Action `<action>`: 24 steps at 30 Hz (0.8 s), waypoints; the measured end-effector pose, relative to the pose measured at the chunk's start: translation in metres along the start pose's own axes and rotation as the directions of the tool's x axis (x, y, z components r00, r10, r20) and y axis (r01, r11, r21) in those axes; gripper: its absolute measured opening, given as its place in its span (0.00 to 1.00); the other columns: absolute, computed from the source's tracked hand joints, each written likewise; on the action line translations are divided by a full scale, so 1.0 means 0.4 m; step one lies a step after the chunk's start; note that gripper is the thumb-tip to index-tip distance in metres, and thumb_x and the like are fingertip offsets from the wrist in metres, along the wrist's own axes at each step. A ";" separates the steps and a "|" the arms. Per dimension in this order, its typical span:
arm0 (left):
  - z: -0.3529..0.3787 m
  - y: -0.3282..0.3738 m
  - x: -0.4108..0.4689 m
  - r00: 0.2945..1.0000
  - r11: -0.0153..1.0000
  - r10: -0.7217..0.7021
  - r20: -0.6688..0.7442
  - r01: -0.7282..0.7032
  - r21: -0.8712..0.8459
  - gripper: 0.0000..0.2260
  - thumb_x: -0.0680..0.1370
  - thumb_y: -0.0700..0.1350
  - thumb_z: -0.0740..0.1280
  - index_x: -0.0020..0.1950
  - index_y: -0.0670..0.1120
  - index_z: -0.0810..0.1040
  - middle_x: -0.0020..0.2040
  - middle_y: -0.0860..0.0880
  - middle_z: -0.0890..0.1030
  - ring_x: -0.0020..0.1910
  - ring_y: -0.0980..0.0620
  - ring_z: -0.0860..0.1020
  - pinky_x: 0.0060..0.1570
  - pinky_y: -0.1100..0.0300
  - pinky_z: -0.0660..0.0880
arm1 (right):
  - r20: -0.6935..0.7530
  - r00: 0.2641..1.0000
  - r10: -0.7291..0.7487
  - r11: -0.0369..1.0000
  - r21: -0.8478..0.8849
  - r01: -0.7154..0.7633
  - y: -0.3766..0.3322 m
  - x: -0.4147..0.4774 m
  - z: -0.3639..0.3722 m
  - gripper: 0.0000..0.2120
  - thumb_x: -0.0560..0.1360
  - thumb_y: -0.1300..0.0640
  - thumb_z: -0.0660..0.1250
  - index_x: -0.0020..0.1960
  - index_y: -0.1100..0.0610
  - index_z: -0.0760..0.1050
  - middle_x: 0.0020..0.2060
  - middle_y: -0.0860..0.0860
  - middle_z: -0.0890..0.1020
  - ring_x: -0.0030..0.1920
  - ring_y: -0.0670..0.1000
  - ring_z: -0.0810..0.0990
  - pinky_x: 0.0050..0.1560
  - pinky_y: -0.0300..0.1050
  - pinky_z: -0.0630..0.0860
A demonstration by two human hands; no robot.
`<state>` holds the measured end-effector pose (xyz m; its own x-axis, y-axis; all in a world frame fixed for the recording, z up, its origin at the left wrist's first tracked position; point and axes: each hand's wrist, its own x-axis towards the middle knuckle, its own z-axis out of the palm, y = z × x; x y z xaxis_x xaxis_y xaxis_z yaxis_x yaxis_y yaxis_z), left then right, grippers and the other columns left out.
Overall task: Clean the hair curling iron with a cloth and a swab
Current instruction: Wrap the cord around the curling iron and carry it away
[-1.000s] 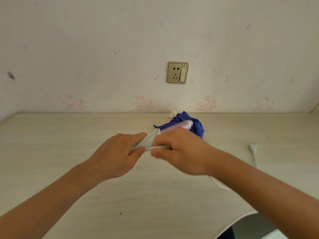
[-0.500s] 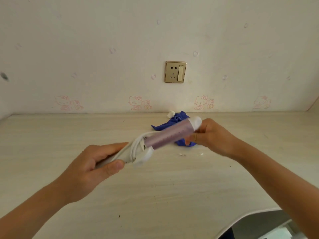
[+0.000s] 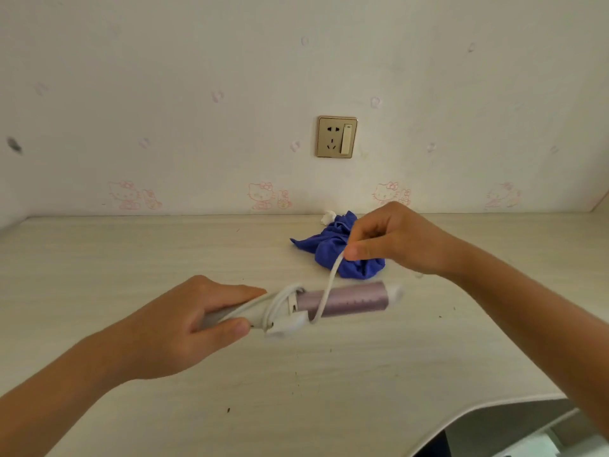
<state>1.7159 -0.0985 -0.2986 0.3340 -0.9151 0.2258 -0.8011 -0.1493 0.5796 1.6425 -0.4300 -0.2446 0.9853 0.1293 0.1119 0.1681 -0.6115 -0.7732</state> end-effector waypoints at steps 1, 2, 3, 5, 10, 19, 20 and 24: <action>-0.006 0.000 -0.009 0.997 0.997 0.025 -0.078 -0.030 -0.065 0.18 0.84 0.58 0.61 0.71 0.54 0.77 0.34 0.55 0.75 0.28 0.54 0.69 0.29 0.60 0.65 | -0.025 1.000 0.013 0.999 0.030 -0.012 0.017 -0.002 0.002 0.09 0.71 0.52 0.79 0.37 0.57 0.85 0.29 0.55 0.75 0.32 0.52 0.68 0.34 0.42 0.63; -0.009 -0.002 -0.014 0.987 0.991 0.024 -0.160 -0.044 -0.125 0.19 0.83 0.58 0.62 0.71 0.53 0.78 0.33 0.57 0.73 0.28 0.54 0.67 0.29 0.62 0.63 | -0.053 0.998 0.024 0.999 0.028 -0.022 0.029 -0.004 0.013 0.10 0.70 0.50 0.77 0.37 0.57 0.85 0.30 0.57 0.77 0.33 0.53 0.69 0.35 0.43 0.65; -0.009 -0.005 -0.015 0.974 0.983 -0.002 -0.228 -0.041 -0.181 0.18 0.83 0.57 0.63 0.71 0.53 0.78 0.33 0.57 0.71 0.28 0.54 0.66 0.29 0.63 0.63 | -0.059 0.997 0.040 0.999 0.004 -0.040 0.033 -0.009 0.034 0.11 0.71 0.48 0.73 0.37 0.55 0.84 0.32 0.60 0.78 0.34 0.53 0.71 0.37 0.45 0.68; 0.000 -0.009 -0.008 0.948 0.965 -0.085 -0.308 0.001 -0.264 0.17 0.81 0.56 0.64 0.69 0.54 0.80 0.33 0.55 0.69 0.28 0.55 0.64 0.29 0.63 0.63 | 0.066 0.996 0.067 0.993 -0.101 -0.060 0.024 -0.026 0.099 0.19 0.78 0.43 0.67 0.38 0.55 0.84 0.32 0.59 0.78 0.35 0.53 0.74 0.39 0.51 0.71; 0.025 -0.023 0.033 0.944 0.982 -0.178 -0.277 0.190 0.018 0.13 0.82 0.55 0.63 0.64 0.61 0.80 0.30 0.57 0.74 0.26 0.57 0.68 0.28 0.64 0.64 | 0.267 0.962 -0.055 0.928 -0.342 0.148 -0.076 -0.065 0.184 0.22 0.81 0.44 0.61 0.33 0.55 0.72 0.29 0.45 0.77 0.32 0.45 0.77 0.36 0.45 0.72; 0.012 -0.024 -0.015 0.998 0.885 -0.054 0.013 0.054 -0.463 0.17 0.83 0.56 0.65 0.63 0.45 0.82 0.34 0.54 0.70 0.26 0.54 0.63 0.26 0.63 0.60 | 0.026 0.999 0.044 0.999 0.006 -0.044 0.032 -0.001 0.027 0.18 0.78 0.55 0.73 0.34 0.64 0.78 0.26 0.47 0.72 0.28 0.45 0.67 0.33 0.39 0.64; 0.011 -0.022 -0.015 0.997 0.843 -0.075 -0.027 0.049 -0.535 0.17 0.82 0.55 0.66 0.60 0.43 0.82 0.33 0.52 0.70 0.25 0.53 0.62 0.25 0.63 0.59 | 0.046 0.997 0.058 0.998 -0.014 -0.057 0.046 -0.012 0.047 0.19 0.79 0.51 0.70 0.35 0.64 0.78 0.24 0.43 0.71 0.27 0.44 0.67 0.32 0.37 0.65; 0.031 -0.010 0.006 0.953 0.835 -0.257 -0.158 0.137 -0.532 0.11 0.81 0.48 0.65 0.57 0.47 0.84 0.33 0.49 0.71 0.25 0.54 0.61 0.25 0.63 0.60 | 0.235 0.963 0.136 0.946 -0.318 -0.056 0.038 -0.073 0.156 0.25 0.83 0.39 0.59 0.36 0.54 0.79 0.25 0.43 0.74 0.27 0.43 0.72 0.32 0.34 0.65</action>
<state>1.7136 -0.1049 -0.3100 0.6026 -0.7752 0.1896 -0.3588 -0.0510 0.9320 1.6142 -0.3942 -0.2986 0.9638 0.2247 -0.1437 0.1141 -0.8342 -0.5395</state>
